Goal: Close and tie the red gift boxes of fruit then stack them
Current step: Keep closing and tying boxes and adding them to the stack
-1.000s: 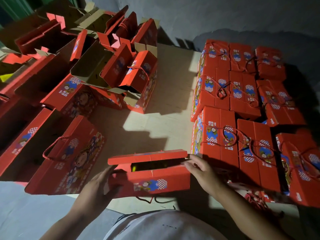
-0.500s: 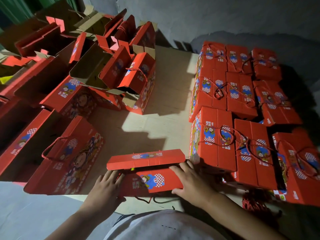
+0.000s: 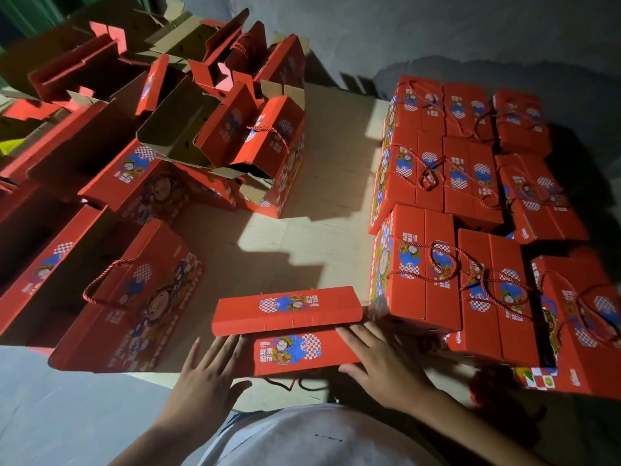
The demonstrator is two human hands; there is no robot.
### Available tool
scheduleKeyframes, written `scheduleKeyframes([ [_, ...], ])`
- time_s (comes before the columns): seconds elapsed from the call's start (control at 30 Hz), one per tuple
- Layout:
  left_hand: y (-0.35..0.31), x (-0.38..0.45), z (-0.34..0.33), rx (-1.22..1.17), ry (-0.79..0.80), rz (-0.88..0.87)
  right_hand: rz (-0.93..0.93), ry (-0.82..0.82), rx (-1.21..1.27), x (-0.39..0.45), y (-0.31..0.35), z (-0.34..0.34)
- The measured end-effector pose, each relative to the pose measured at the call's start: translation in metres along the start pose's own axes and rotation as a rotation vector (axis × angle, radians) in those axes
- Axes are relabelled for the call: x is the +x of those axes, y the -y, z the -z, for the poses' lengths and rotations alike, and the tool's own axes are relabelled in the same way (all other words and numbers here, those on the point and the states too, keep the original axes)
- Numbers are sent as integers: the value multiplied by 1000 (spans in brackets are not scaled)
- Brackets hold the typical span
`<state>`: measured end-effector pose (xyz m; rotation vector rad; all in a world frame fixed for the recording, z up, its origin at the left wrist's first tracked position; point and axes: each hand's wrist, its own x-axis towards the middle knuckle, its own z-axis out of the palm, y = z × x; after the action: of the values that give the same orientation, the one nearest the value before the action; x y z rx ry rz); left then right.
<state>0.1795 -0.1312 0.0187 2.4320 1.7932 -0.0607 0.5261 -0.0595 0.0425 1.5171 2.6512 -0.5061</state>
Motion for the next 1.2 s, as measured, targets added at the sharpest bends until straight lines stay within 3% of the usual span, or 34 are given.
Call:
scheduleKeyframes([
  [0.1, -1, 0, 0, -112, -37, 44, -17, -11, 166, -8, -3, -9],
  [0.23, 13, 5, 7, -368, -169, 78, -187, -320, 330, -10, -7, -5],
  [0.3, 18, 10, 11, -393, -247, 116, -267, -379, 347, -5, -7, 1],
  [0.47, 22, 23, 19, -626, -336, 472, -430, -366, 434, 21, 1, 14],
  [0.53, 25, 28, 19, -650, -336, 562, -400, -321, 470, 31, 4, 20],
  [0.57, 26, 30, 22, -617, -317, 527, -331, -279, 479, 35, 4, 21],
  [0.67, 33, 33, 23, -412, -198, 202, -157, -129, 415, 43, 2, 23],
  [0.73, 34, 35, 22, -345, -133, 104, -100, -87, 366, 44, 0, 20],
  [0.97, 36, 59, 18, -270, -27, 103, -20, -2, 119, 68, 3, 23],
  [1.2, 23, 75, 20, -146, 23, 53, 68, -26, -156, 74, 10, 19],
])
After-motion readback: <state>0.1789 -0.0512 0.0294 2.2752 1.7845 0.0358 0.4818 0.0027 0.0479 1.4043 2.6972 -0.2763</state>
